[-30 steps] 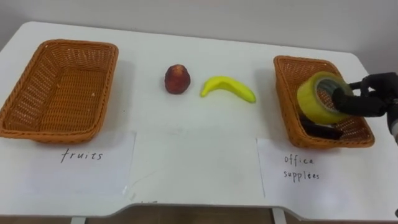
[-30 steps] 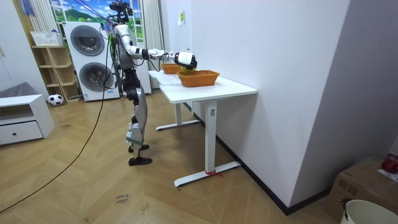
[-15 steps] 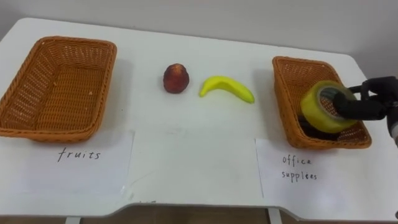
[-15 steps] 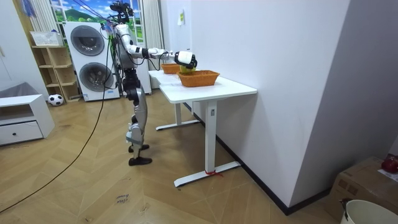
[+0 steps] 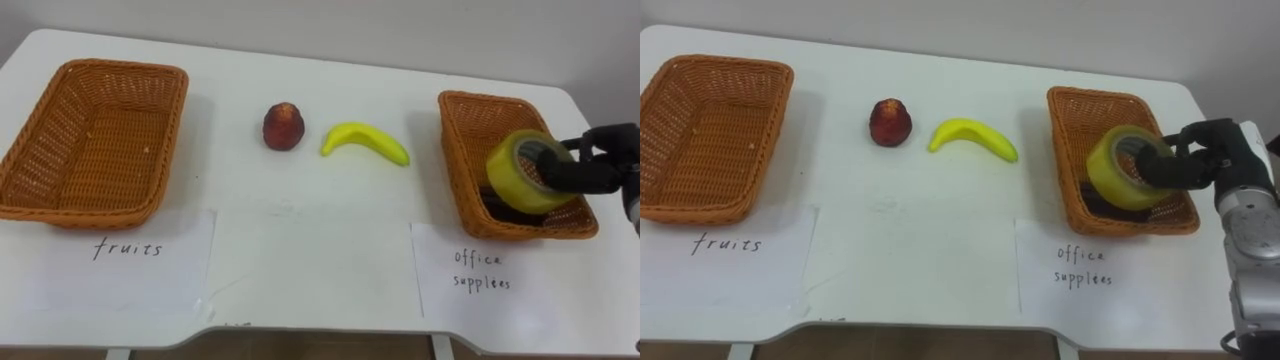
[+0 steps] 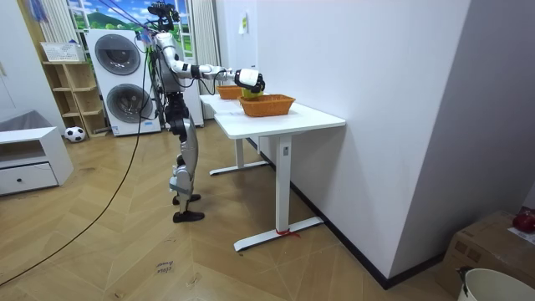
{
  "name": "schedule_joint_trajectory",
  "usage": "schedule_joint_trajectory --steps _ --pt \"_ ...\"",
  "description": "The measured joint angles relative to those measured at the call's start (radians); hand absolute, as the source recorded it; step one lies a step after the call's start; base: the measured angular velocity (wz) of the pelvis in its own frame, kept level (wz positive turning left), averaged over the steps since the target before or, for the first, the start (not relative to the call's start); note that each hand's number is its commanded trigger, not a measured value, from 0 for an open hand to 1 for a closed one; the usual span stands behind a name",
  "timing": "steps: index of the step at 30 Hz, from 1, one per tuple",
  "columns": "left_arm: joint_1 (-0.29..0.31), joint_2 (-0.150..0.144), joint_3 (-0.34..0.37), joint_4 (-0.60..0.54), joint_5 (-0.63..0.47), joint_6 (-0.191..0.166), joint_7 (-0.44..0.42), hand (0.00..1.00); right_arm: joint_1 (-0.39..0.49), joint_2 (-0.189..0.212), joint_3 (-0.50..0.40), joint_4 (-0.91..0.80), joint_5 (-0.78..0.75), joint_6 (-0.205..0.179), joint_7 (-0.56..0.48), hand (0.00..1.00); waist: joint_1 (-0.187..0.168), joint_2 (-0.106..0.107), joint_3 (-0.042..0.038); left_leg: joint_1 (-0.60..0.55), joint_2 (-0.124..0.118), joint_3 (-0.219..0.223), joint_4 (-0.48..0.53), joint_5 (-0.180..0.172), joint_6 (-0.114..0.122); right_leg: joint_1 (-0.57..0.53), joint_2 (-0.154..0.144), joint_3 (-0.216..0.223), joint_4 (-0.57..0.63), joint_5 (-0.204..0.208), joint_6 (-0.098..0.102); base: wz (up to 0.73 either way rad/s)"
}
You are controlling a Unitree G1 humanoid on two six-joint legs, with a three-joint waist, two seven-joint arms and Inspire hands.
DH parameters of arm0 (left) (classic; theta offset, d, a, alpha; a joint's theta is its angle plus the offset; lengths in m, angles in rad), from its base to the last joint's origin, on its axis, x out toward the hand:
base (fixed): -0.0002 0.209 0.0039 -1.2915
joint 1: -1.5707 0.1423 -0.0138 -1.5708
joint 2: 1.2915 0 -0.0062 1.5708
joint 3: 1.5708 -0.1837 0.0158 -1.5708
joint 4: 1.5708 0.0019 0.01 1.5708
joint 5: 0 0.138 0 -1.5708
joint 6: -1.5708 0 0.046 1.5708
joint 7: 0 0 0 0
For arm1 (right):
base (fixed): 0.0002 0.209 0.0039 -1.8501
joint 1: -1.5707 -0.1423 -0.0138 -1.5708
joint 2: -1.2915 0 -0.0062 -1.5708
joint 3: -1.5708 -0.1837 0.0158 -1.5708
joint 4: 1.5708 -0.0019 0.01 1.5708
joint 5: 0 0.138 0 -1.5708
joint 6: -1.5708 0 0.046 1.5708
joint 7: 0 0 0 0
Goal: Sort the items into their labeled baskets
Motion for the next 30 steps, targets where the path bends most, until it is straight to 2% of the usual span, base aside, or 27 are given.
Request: schedule_joint_trajectory --steps 30 --pt "0.000 0.002 -0.001 -0.009 -0.004 0.001 -0.018 0.00 0.018 0.000 -0.001 -0.095 -0.024 0.000 -0.002 0.00 0.002 -0.003 -0.0015 0.005 0.002 0.010 0.000 0.000 0.000 0.000 0.001 0.006 0.000 0.000 0.000 0.00"
